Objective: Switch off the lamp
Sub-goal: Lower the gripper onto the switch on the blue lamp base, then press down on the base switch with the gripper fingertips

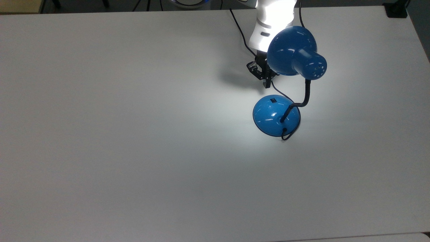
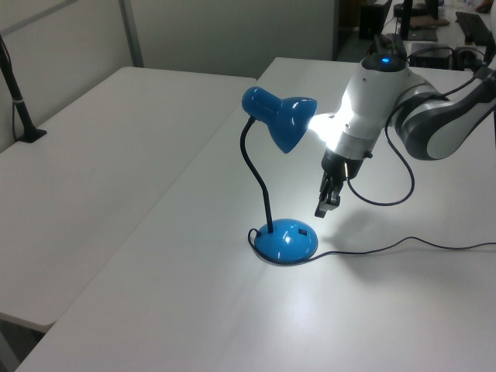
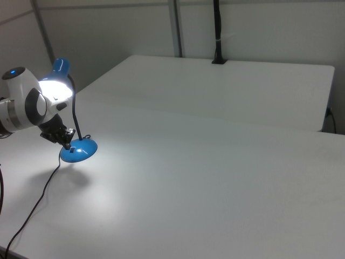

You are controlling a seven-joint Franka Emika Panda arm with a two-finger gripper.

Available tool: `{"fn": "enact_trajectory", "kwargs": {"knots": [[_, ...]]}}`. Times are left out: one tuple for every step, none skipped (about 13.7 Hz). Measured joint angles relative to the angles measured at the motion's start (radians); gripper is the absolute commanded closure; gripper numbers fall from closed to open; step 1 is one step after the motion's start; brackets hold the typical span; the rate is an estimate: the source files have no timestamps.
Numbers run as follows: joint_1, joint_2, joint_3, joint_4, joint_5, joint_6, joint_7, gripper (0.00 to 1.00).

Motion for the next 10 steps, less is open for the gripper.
{"fn": "enact_trajectory", "kwargs": {"knots": [[0.005,0.017,0.000,0.018,-0.008,0.000,0.005,1.00],[0.009,0.029,-0.001,0.029,-0.016,0.000,0.008,1.00],[0.012,0.040,-0.001,0.035,-0.020,0.000,0.010,1.00],[0.013,0.046,-0.001,0.038,-0.021,0.000,0.010,1.00],[0.017,0.058,-0.001,0.039,-0.023,0.000,0.010,1.00],[0.022,0.066,-0.003,0.040,-0.033,0.000,0.017,1.00],[0.025,0.075,-0.006,0.041,-0.059,0.000,0.038,1.00],[0.032,0.086,-0.013,0.042,-0.093,0.000,0.070,1.00],[0.049,0.100,-0.032,0.048,-0.130,0.004,0.116,1.00],[0.068,0.117,-0.055,0.059,-0.156,0.017,0.154,1.00]]}}
